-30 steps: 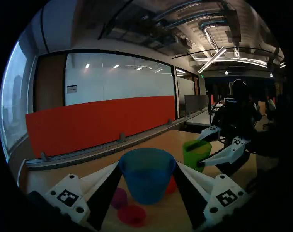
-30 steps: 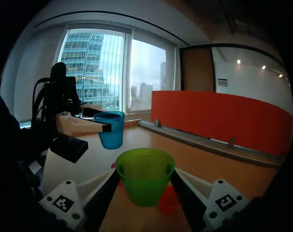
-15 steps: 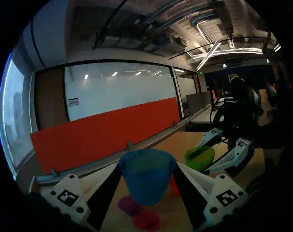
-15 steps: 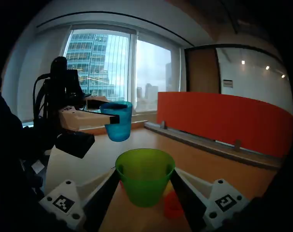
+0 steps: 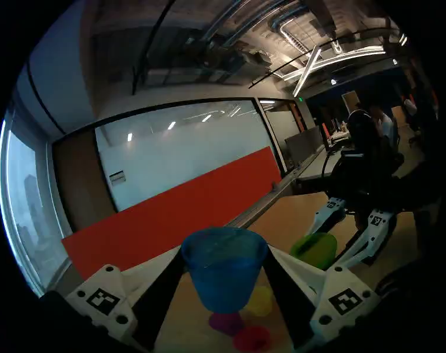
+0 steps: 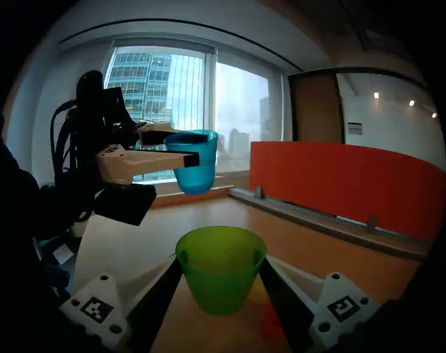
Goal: Pour water
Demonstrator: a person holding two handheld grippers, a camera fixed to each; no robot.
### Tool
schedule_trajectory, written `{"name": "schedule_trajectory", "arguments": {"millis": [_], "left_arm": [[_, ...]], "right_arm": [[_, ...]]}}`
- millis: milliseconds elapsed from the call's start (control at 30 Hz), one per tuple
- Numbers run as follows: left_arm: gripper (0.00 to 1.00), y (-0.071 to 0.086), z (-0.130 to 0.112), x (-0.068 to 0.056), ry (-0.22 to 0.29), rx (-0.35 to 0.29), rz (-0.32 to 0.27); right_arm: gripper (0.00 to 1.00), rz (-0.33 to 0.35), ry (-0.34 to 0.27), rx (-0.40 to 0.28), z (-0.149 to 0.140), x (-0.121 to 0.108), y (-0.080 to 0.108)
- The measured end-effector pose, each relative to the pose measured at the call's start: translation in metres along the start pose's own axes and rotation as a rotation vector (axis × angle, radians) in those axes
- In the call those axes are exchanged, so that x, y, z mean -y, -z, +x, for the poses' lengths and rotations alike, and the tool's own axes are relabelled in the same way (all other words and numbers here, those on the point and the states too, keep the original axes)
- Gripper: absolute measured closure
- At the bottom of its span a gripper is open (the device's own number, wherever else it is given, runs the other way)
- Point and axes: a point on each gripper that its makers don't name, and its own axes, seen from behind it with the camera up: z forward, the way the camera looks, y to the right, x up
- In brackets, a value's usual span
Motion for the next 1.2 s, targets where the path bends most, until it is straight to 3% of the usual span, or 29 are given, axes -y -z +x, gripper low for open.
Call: {"name": "schedule_trajectory", "arguments": {"millis": [1200], "left_arm": [[0.12,-0.007,0.038,-0.008,-0.345,-0.006,0.023]], "right_arm": [[0.1,0.073,0.017,-0.007,0.004,0.024,-0.022]]}}
